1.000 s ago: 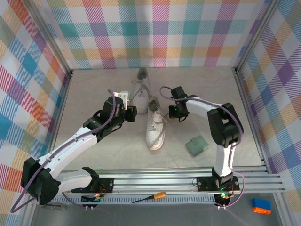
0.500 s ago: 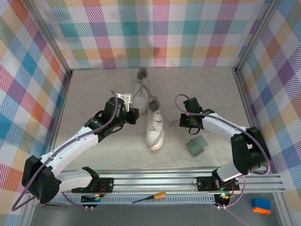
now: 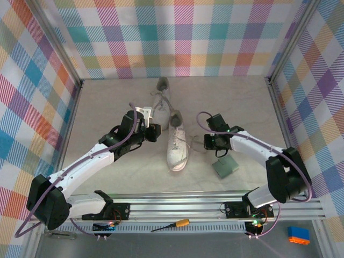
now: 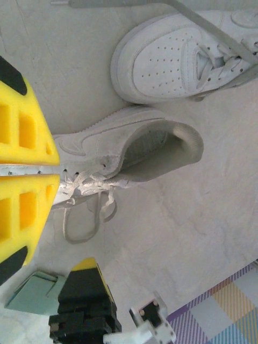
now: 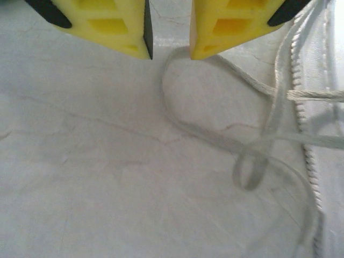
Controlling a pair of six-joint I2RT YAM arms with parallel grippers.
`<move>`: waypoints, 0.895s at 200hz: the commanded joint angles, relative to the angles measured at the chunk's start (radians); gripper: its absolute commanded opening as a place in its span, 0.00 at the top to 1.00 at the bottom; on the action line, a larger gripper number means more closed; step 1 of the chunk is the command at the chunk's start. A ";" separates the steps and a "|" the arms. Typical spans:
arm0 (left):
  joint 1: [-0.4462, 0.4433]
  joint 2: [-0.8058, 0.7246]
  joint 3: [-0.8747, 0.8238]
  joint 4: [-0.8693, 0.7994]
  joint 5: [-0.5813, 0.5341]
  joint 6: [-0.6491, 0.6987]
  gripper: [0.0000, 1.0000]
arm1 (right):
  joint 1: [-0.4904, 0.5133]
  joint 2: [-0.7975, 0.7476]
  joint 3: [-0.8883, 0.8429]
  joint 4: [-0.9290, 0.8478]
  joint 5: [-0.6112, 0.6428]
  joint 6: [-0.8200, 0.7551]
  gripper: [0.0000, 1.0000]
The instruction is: Tie the shoes
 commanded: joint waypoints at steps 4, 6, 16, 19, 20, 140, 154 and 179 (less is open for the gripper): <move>-0.002 -0.031 0.004 0.008 -0.041 -0.008 0.87 | -0.003 0.052 0.095 0.063 -0.012 -0.096 0.77; -0.002 -0.031 0.004 0.009 -0.041 -0.008 0.87 | -0.004 0.062 0.104 0.064 -0.013 -0.103 0.78; 0.001 -0.033 0.004 0.009 -0.042 -0.012 0.87 | -0.014 0.113 0.147 0.075 -0.025 -0.127 0.79; 0.001 -0.033 0.004 0.009 -0.041 -0.011 0.87 | -0.018 0.130 0.163 0.080 -0.039 -0.141 0.79; 0.002 -0.033 0.004 0.008 -0.041 -0.011 0.87 | -0.019 0.142 0.168 0.082 -0.041 -0.146 0.79; 0.003 -0.048 0.018 -0.023 -0.056 -0.051 0.86 | -0.045 0.687 0.733 -0.129 -0.284 -0.205 0.72; 0.003 -0.058 0.013 -0.025 -0.060 -0.059 0.86 | -0.039 0.711 0.755 -0.144 -0.286 -0.192 0.72; 0.002 -0.064 0.018 -0.037 -0.061 -0.061 0.86 | -0.022 0.733 0.774 -0.151 -0.290 -0.150 0.71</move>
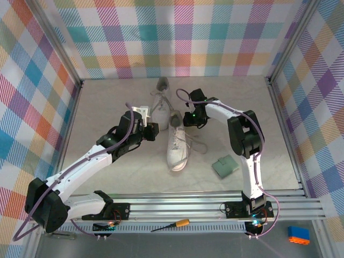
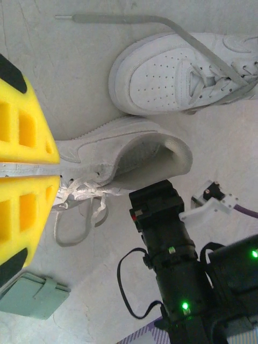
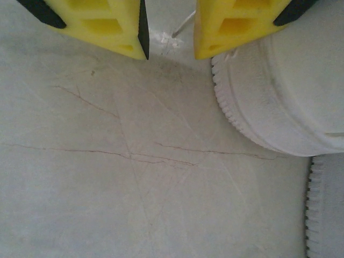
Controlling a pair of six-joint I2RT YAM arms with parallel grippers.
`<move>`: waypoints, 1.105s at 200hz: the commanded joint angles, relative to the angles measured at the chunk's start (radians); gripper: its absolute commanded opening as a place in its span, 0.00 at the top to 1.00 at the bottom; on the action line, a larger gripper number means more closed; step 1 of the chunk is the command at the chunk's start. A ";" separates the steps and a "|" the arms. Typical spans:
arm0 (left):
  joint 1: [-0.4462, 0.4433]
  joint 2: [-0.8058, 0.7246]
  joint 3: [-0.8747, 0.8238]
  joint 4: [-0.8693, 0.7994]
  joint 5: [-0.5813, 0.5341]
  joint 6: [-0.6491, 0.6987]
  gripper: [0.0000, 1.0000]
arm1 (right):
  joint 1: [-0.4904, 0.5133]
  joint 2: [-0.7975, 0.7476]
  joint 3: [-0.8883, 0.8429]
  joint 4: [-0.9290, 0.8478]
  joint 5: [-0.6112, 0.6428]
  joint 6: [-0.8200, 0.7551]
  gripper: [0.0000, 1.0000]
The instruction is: Tie the shoes
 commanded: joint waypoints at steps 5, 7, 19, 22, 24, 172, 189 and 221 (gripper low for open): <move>0.001 -0.027 0.019 -0.018 -0.017 -0.020 0.86 | 0.027 0.034 0.045 -0.060 -0.030 0.051 0.69; 0.001 -0.028 0.020 -0.019 -0.017 -0.020 0.86 | 0.029 0.037 0.049 -0.065 -0.027 0.053 0.69; 0.002 -0.026 0.025 -0.021 -0.015 -0.020 0.86 | 0.042 0.050 0.062 -0.086 -0.012 0.063 0.66; 0.002 -0.026 0.027 -0.022 -0.013 -0.019 0.86 | 0.044 0.050 0.062 -0.089 -0.009 0.066 0.66; 0.001 -0.025 0.027 -0.022 -0.013 -0.018 0.86 | 0.047 0.052 0.062 -0.090 -0.008 0.067 0.66; 0.000 -0.025 0.017 -0.019 -0.005 -0.005 0.85 | 0.176 0.114 0.066 -0.293 0.178 0.082 0.61; 0.000 -0.029 0.015 -0.019 -0.006 -0.003 0.85 | 0.178 0.117 0.052 -0.306 0.193 0.081 0.62; 0.000 -0.035 0.015 -0.020 -0.008 -0.002 0.85 | 0.178 0.107 0.020 -0.328 0.245 0.081 0.72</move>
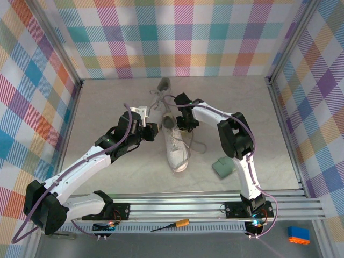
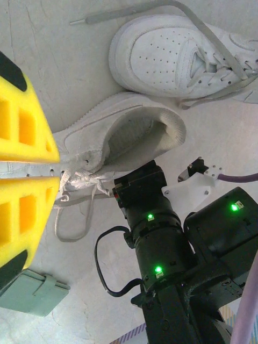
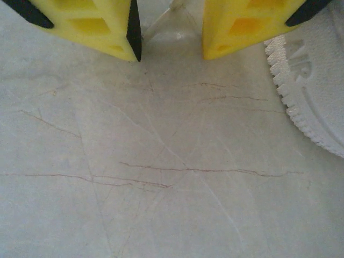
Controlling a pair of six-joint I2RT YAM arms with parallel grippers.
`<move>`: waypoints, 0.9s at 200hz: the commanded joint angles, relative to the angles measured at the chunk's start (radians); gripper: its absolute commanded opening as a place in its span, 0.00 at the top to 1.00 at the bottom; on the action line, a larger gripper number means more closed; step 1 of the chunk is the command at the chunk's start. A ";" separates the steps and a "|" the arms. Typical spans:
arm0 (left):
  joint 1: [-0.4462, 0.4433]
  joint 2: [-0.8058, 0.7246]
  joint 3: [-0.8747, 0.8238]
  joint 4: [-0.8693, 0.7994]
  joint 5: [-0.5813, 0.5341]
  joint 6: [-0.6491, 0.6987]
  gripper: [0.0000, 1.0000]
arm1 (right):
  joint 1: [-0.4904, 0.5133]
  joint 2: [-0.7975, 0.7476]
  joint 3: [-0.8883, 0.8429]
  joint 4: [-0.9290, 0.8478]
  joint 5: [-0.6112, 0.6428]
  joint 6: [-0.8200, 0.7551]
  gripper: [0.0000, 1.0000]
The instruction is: Tie the shoes
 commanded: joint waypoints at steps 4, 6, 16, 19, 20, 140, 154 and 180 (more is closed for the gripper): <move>0.000 -0.016 0.016 -0.004 0.000 0.010 0.85 | 0.034 0.044 -0.087 -0.187 -0.050 0.007 0.74; 0.000 -0.016 0.016 -0.004 0.000 0.009 0.85 | 0.034 0.043 -0.089 -0.186 -0.053 0.008 0.75; 0.000 -0.016 0.018 -0.006 0.000 0.011 0.85 | 0.035 0.032 -0.103 -0.178 -0.066 0.009 0.80; 0.000 -0.016 0.018 -0.006 -0.001 0.011 0.85 | 0.034 0.030 -0.107 -0.174 -0.069 0.011 0.82; 0.000 -0.015 0.019 -0.006 -0.001 0.011 0.85 | 0.034 0.029 -0.109 -0.173 -0.070 0.011 0.82; 0.000 -0.055 0.004 0.056 0.058 0.036 0.84 | -0.057 -0.504 -0.435 0.311 -0.244 0.078 1.00; 0.000 -0.043 0.003 0.082 0.093 0.046 0.82 | -0.061 -0.558 -0.473 0.355 -0.254 0.093 1.00; 0.000 0.000 0.011 0.142 0.155 0.066 0.71 | -0.062 -0.631 -0.505 0.393 -0.272 0.103 1.00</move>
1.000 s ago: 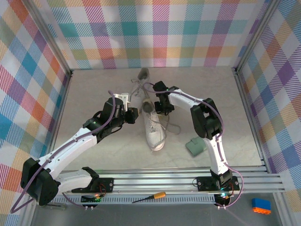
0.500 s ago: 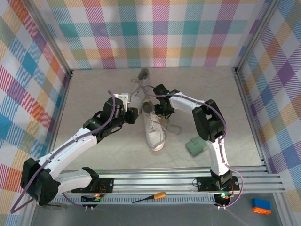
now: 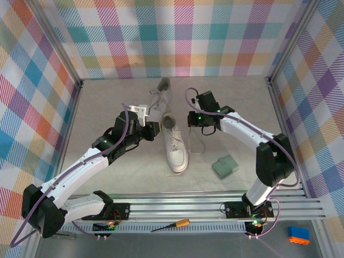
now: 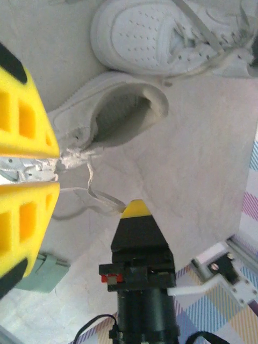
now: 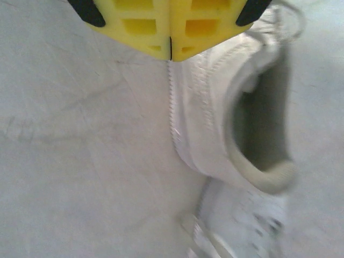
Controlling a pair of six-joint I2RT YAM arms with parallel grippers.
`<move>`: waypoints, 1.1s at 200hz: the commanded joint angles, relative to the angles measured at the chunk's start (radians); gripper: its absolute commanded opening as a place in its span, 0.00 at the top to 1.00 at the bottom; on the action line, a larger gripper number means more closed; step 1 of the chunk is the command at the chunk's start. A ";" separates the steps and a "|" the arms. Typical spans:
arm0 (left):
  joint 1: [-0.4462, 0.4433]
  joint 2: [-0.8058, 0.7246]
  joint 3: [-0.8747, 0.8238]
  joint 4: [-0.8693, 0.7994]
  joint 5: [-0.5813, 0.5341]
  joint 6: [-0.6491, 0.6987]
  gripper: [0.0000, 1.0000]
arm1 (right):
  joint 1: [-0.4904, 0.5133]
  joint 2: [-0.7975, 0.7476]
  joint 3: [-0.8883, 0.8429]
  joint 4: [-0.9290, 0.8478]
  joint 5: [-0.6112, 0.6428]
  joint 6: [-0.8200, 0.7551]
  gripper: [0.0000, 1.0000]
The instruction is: Tie the shoes
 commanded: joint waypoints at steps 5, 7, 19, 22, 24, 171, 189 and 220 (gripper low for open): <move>0.000 0.045 0.016 0.099 0.094 0.038 0.67 | 0.000 -0.058 -0.049 0.088 -0.060 0.031 1.00; 0.000 0.050 0.017 0.105 0.098 0.040 0.66 | 0.000 -0.067 -0.051 0.090 -0.063 0.033 1.00; 0.000 0.091 0.029 0.137 0.124 0.042 0.56 | -0.001 -0.106 -0.062 0.100 -0.078 0.048 1.00; 0.000 0.104 0.033 0.148 0.134 0.042 0.54 | -0.001 -0.114 -0.066 0.104 -0.080 0.053 1.00; 0.000 0.110 0.034 0.154 0.141 0.042 0.53 | -0.002 -0.120 -0.069 0.106 -0.083 0.055 1.00; -0.071 0.431 0.235 0.397 0.353 0.045 0.38 | -0.051 -0.481 -0.265 0.263 -0.156 0.197 1.00; -0.089 0.468 0.265 0.397 0.363 0.055 0.38 | -0.051 -0.474 -0.258 0.257 -0.167 0.215 1.00; -0.104 0.518 0.279 0.425 0.380 0.054 0.38 | -0.051 -0.453 -0.234 0.224 -0.168 0.235 1.00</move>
